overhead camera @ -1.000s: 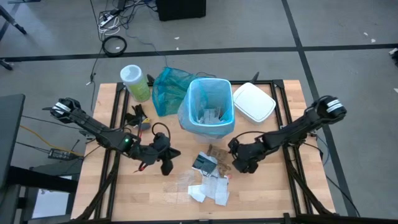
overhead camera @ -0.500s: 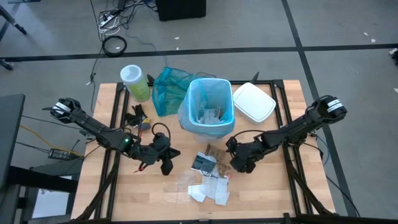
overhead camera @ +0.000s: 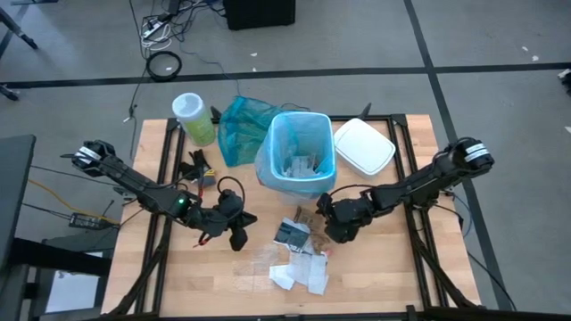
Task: Place trash/remove bag and relplace
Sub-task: Put the brown cardboard into the white trash bin
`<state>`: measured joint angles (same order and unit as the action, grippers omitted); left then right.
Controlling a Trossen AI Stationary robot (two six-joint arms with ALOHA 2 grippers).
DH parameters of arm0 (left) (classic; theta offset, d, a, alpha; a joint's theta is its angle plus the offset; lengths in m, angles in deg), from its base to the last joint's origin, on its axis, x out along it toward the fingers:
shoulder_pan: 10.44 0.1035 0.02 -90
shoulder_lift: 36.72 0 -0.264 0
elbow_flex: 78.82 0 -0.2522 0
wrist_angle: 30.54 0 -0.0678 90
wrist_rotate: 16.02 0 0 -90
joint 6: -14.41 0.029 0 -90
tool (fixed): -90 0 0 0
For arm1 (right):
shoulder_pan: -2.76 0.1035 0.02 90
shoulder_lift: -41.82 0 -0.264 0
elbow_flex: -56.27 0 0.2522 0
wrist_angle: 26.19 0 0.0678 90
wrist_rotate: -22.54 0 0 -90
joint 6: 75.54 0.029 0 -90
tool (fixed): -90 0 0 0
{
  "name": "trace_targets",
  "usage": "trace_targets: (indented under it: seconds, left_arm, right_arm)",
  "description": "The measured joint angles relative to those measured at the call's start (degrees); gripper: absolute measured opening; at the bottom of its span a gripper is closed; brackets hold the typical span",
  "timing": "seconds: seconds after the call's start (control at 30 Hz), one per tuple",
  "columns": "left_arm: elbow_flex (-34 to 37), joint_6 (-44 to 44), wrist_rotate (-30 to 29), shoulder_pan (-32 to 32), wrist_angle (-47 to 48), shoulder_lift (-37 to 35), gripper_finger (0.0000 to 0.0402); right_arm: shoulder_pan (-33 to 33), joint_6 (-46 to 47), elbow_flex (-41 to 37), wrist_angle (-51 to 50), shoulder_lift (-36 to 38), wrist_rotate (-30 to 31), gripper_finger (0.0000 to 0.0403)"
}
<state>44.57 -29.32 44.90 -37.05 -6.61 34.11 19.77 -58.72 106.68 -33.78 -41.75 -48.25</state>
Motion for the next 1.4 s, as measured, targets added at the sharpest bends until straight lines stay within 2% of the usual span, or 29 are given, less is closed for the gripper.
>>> trace_targets:
  seconds: [0.23,0.4,0.53,0.63,0.7,0.77,0.83,1.07,1.23,1.4]
  left_arm:
    - [0.00,0.00,-0.31,0.00,0.36,0.00,0.0033]
    - [0.00,-0.04,-0.50,0.00,0.53,0.00,0.0033]
    - [0.00,-0.04,-0.93,0.00,0.88,0.00,0.0033]
    - [0.00,-0.07,-1.07,0.00,0.97,0.00,0.0033]
    - [0.00,-0.04,-1.07,0.00,0.90,0.00,0.0033]
    - [0.00,-0.04,-1.07,0.00,1.02,0.00,0.0033]
    - [0.00,-0.04,-1.10,0.00,1.46,0.00,0.0033]
    - [0.00,-0.02,-1.47,0.00,2.24,0.00,0.0033]
    - [0.00,0.21,-1.53,0.00,2.24,0.00,0.0033]
    - [0.00,4.41,-1.69,0.00,2.32,0.00,0.0033]
  right_arm:
    - [-0.67,-0.43,0.00,3.64,-2.85,-2.93,0.0247]
    - [-0.67,-0.48,0.02,9.02,-6.65,-3.28,0.0246]
    - [-0.63,1.17,0.11,9.63,-8.15,-2.39,0.0234]
    - [-0.94,6.52,0.13,8.77,-8.57,0.31,0.0188]
    - [-1.37,12.00,0.11,7.43,-8.55,0.75,0.0129]
    - [-1.61,17.32,0.08,6.08,-8.33,0.50,0.0052]
    - [-1.61,20.18,0.07,5.93,-8.33,0.40,0.0016]
    - [-0.29,23.57,-0.03,5.66,-5.41,-1.39,0.0001]
    - [1.96,22.02,-0.04,5.36,1.29,-1.65,0.0001]
    - [3.69,19.76,-0.04,0.04,9.43,-1.87,0.0000]
